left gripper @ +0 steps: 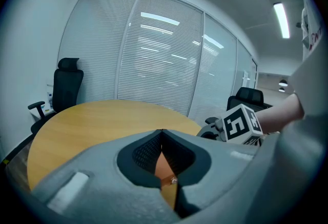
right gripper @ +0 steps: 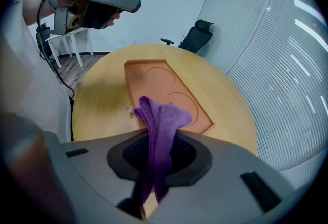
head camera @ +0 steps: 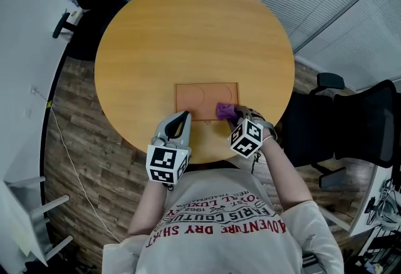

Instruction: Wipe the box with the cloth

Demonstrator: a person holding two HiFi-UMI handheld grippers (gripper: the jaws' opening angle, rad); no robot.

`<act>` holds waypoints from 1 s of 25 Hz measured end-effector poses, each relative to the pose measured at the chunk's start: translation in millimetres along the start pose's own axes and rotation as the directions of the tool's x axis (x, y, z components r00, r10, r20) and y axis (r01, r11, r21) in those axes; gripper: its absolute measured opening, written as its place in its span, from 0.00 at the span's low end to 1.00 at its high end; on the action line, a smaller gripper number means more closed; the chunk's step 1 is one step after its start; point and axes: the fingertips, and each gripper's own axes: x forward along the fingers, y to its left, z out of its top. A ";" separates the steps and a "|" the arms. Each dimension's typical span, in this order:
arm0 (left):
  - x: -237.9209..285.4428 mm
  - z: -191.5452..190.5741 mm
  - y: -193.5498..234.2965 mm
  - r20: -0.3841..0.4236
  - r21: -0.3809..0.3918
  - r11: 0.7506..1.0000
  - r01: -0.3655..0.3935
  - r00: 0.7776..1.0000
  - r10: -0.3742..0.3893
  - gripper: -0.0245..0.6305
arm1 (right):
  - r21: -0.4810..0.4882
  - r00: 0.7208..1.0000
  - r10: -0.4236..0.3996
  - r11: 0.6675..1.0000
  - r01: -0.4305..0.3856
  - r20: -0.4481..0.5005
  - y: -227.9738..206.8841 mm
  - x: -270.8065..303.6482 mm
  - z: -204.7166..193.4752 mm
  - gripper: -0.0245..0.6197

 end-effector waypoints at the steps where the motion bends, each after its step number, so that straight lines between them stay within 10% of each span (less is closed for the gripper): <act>1: -1.1 -0.4 -0.7 0.002 0.000 1.000 0.000 1.000 0.000 0.05 | 0.002 1.000 0.000 1.000 0.000 0.000 2.4 -1.0 -1.0 0.16; 17: -1.8 -8.7 -9.3 0.012 -0.024 1.000 -0.005 1.000 0.005 0.05 | 0.021 0.986 0.155 0.988 -0.155 -0.059 55.9 -13.9 -33.2 0.16; 25: -4.9 -3.2 -3.2 0.023 -0.023 0.999 -0.023 0.999 0.024 0.05 | 0.150 0.993 0.084 0.984 -0.096 0.081 29.1 -44.9 2.0 0.16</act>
